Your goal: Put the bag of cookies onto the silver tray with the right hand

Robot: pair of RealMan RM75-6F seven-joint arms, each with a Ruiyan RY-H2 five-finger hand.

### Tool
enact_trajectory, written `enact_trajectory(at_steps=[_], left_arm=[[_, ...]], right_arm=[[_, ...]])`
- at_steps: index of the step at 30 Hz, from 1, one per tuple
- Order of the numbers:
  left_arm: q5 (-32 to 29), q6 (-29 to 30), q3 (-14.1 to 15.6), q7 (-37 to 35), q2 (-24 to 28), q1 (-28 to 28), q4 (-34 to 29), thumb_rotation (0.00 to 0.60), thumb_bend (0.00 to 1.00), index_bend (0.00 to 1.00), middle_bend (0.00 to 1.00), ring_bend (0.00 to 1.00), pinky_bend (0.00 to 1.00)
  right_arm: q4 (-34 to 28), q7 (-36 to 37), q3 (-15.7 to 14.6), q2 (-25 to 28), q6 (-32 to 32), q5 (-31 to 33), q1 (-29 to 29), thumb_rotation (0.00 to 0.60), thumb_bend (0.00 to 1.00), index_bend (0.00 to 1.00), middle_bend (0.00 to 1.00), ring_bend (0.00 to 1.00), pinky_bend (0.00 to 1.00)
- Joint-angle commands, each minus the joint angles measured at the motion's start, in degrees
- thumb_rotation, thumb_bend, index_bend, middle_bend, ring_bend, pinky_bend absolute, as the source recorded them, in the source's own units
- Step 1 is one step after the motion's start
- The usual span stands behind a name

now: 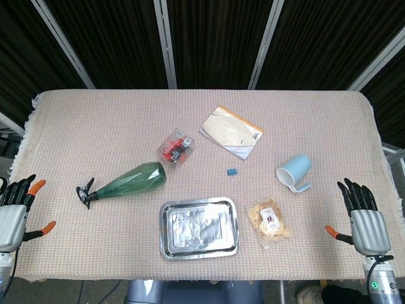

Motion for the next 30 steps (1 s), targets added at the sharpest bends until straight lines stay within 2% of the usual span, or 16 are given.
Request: enact_trajectory(at_steps=[1,10,30], left_arm=[[0.29,0.32,-0.17,-0.04,-0.15,-0.05,0.10,0.566,0.16,0.12,0.00,0.00,0.00],[3.18,2.81,0.38,-0.90,-0.04,0.77,-0.42,0.569,0.15,0.12,0.00,0.00,0.00],[2.40,2.98,0.99,-0.63,0.20,1.82,-0.34,0.566,0.15,0.12,0.00,0.00,0.00]], right_arm=[[0.51,0.08,0.35,-0.62,0.84,-0.45,-0.04,0.600,0.06,0.00,0.00,0.00,0.00],[1.73,0.48,0.39,-1.87,2.60,-1.69,-0.35,0.600,0.06,0.00,0.00,0.00,0.00],[0.44,3.01,-1.49,0.09,0.80,-3.40,-0.10,0.600,0.06,0.00,0.00,0.00,0.00]])
